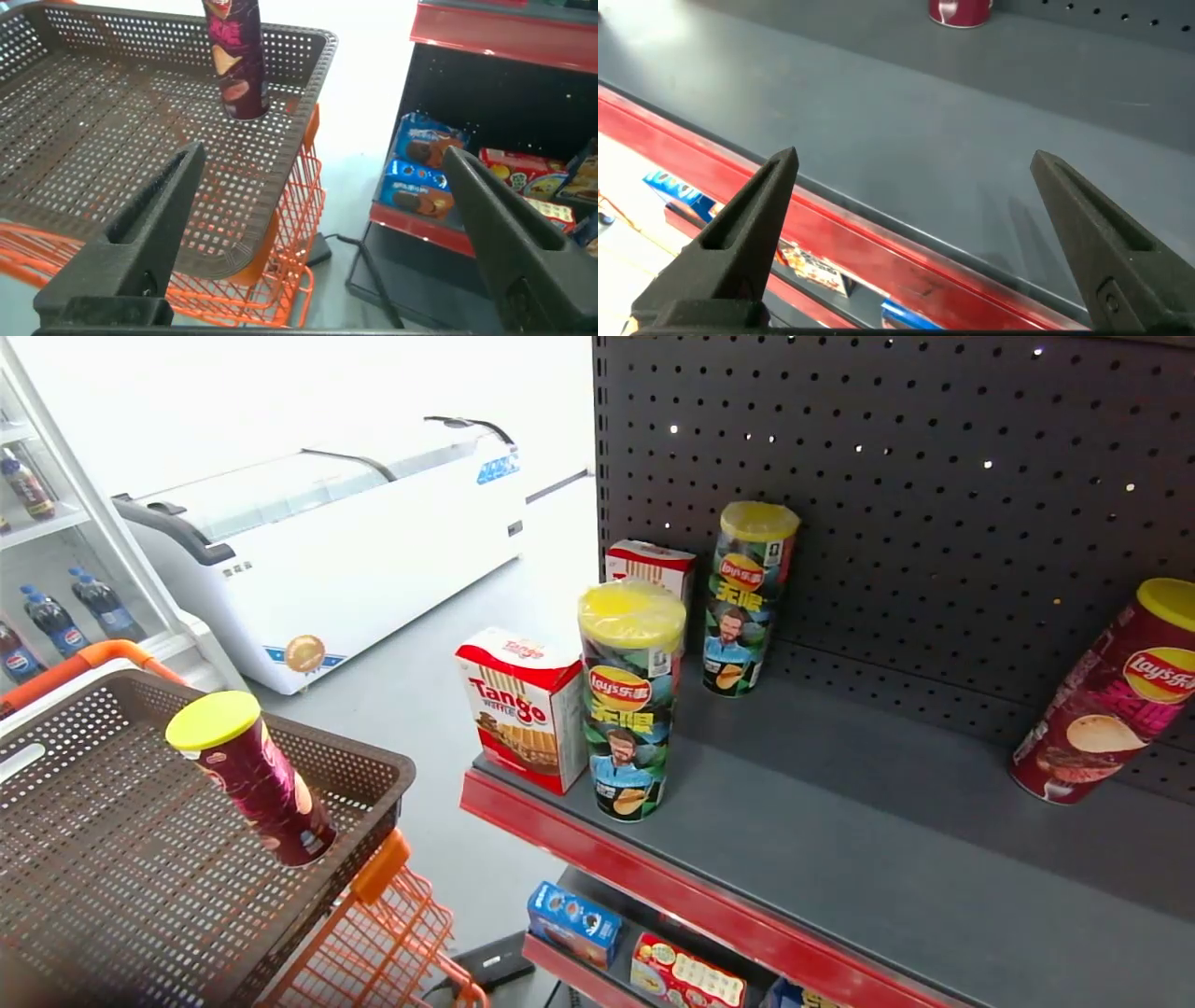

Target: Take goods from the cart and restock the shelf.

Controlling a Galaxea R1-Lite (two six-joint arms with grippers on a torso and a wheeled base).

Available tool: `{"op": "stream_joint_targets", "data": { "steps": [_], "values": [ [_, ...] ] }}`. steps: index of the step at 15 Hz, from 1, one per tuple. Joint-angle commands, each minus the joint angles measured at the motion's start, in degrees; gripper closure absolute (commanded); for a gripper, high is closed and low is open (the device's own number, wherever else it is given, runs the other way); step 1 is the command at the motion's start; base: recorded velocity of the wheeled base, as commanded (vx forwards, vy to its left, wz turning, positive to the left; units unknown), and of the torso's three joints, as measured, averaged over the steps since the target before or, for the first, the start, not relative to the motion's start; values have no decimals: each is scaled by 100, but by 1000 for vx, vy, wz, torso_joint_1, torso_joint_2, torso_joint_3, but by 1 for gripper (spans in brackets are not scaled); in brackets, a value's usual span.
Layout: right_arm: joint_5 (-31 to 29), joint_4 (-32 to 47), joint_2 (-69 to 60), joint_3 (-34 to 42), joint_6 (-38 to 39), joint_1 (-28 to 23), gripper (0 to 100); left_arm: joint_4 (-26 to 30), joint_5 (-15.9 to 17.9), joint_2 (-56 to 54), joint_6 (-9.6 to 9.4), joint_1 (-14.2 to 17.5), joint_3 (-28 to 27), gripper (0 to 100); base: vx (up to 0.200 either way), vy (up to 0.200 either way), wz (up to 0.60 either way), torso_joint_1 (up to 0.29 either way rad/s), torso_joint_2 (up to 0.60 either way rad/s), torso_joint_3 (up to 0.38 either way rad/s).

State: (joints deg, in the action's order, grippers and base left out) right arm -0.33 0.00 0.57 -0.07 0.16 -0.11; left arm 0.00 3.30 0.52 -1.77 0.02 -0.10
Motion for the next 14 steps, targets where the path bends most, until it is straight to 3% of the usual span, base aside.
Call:
{"op": "stream_joint_targets", "data": {
  "steps": [1, 6, 8, 10, 11, 12, 13, 14],
  "values": [
    [-2, 0, 4, -1, 2, 2, 0, 0, 4, 9, 1, -2, 1, 0, 0, 0, 0, 0, 0, 0],
    [-2, 0, 4, 7, 2, 2, 0, 26, 12, 9, -8, -2, -17, 0, 0, 0, 0, 0, 0, 0],
    [-2, 0, 4, -1, 2, 2, 0, 18, -155, 0, -25, 6, -78, 0, 0, 0, 0, 0, 0, 0],
    [-2, 0, 4, -1, 2, 2, 0, 360, -330, 1222, -157, 15, -1563, 0, 0, 0, 0, 0, 0, 0],
    [-2, 0, 4, -1, 2, 2, 0, 422, -348, 1749, -192, -2, -1968, 0, 0, 0, 0, 0, 0, 0],
    [-2, 0, 4, -1, 2, 2, 0, 413, -357, 2180, -271, 15, -2082, 0, 0, 0, 0, 0, 0, 0],
    [-2, 0, 4, 7, 2, 2, 0, 369, -480, 2409, -386, -222, -2073, 0, 0, 0, 0, 0, 0, 0],
    [-2, 0, 4, 7, 2, 2, 0, 396, -1060, 2496, -377, -635, -2073, 0, 0, 0, 0, 0, 0, 0]
  ]
}}
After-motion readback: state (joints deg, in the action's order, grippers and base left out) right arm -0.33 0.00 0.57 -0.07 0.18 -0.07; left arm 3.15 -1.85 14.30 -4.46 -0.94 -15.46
